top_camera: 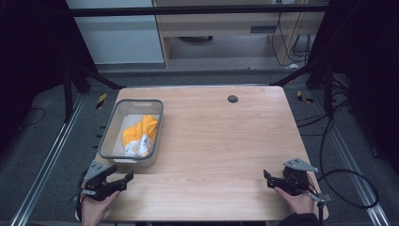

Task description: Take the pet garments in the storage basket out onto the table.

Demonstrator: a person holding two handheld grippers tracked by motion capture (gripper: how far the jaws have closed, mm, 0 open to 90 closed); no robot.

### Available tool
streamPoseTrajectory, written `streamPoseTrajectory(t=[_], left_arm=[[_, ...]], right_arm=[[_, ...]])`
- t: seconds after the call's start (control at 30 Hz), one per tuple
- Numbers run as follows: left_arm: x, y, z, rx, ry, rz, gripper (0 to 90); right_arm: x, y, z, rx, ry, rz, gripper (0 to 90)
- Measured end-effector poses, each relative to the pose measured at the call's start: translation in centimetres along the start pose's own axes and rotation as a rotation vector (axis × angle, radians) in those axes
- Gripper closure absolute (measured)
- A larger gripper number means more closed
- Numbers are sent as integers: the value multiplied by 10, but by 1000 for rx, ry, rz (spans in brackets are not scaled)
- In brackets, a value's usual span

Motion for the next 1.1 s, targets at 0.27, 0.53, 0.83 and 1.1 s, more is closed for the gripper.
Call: streamPoseTrajectory(t=[0.27,0.53,0.83,1.1], left_arm=[[-7,3,6,7,18,20,272],[-15,2,11,-2,27,18,269],[-34,-1,17,-12,65,-2,259],[-50,-8,25,-16,94,0,255]], right_arm=[[1,2,0,4,-1,8,99],[0,0,2,9,15,16,99],[0,0,1,9,27,17,99],[-1,1,3,14,35,8,99]])
Point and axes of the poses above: each handheld gripper's, and its own axes: z roughly backward along the jaws, x roughly out of its underside, y roughly to its right, the point moved 4 cm from there along -z, roughly forward along the jaws, and after that the axes turned 10 degrees about -z, right-handed, at the moved point
